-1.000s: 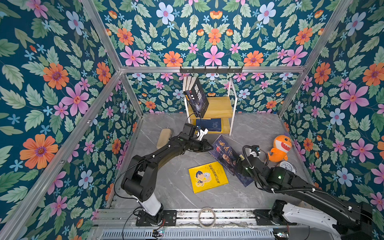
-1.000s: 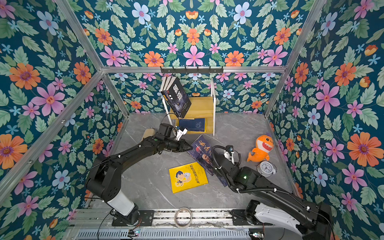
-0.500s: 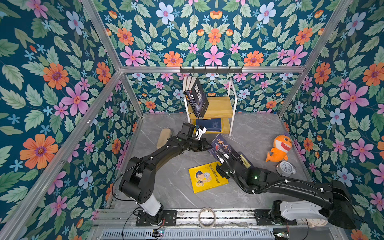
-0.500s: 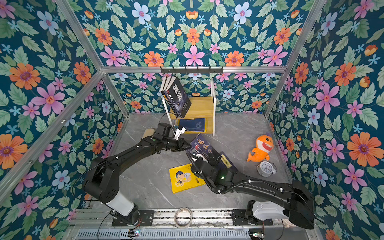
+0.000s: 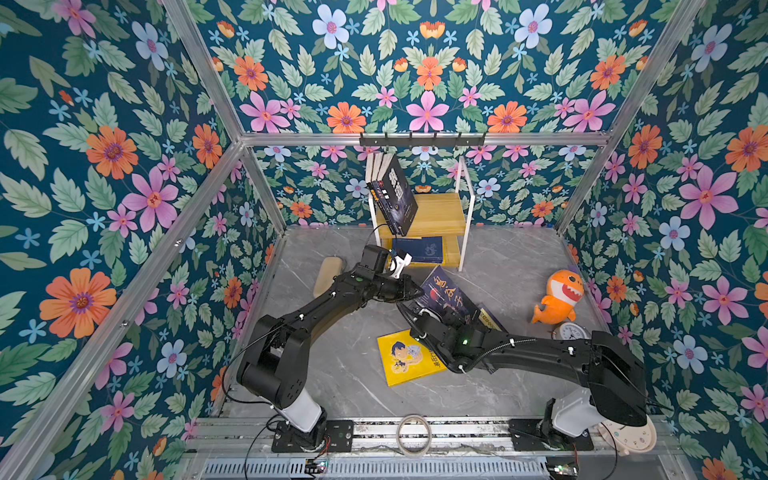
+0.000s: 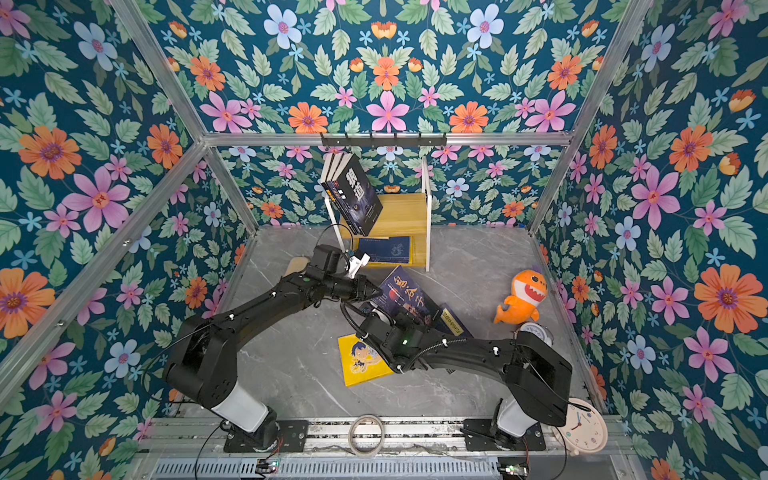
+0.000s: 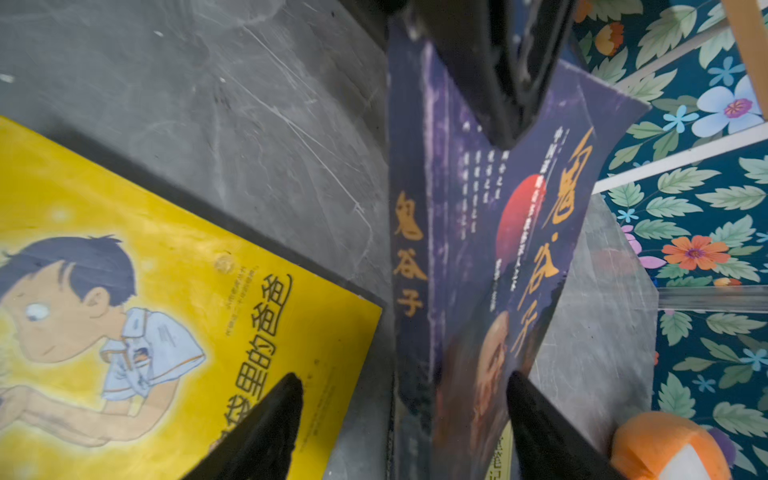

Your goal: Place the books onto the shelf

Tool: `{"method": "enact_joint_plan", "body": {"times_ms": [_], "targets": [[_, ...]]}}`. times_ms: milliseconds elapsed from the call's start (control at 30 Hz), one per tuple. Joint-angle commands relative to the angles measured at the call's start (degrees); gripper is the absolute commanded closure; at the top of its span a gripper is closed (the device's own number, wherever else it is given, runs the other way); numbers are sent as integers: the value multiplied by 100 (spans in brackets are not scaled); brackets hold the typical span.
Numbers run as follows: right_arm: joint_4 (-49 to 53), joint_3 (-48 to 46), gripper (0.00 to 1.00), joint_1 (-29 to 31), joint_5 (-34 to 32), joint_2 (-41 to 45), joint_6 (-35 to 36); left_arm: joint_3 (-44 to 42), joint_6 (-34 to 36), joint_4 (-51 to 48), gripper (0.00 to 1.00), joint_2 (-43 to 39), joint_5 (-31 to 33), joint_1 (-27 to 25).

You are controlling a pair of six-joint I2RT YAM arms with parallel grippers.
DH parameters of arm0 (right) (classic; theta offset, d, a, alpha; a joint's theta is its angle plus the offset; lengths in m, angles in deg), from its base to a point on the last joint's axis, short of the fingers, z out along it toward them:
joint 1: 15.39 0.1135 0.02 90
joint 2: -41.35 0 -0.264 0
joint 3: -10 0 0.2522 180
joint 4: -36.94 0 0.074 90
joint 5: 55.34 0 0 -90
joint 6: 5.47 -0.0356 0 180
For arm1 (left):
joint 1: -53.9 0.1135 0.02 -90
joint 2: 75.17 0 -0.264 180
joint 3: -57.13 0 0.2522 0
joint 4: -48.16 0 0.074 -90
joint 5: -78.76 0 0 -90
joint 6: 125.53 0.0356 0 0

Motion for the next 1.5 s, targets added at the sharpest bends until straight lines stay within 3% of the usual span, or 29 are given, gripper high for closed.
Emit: {"method": "enact_joint_plan", "body": {"times_ms": [0,100,167,267,367,533,700,1067,1467], "targets": [[-180,-138,45,-105,-64,43,-123,-32,-7,301,100,-67,-187,5],[-181,-196,69,-196,2,85,-150,-37,-15,311,100,-82,-172,4],[-180,-242,91,-197,-11,107,-120,-37,25,284,100,-106,-155,14],[-257,-335,99,-192,-64,151,-106,-107,97,301,100,-162,-16,22],[-45,-292,100,-192,-38,226,-250,-148,129,276,92,-256,55,87],[-230,-511,100,-195,-124,452,-212,-335,416,275,61,-589,308,217],[-540,-686,100,-135,-3,790,-50,-593,806,219,46,-1070,559,476],[-1703,-1034,100,-135,-33,1697,411,-1135,1936,-46,33,-2039,1027,1121],[-3317,-944,100,-182,748,2136,1277,-1889,2785,-48,18,-2870,1291,1824]]}}
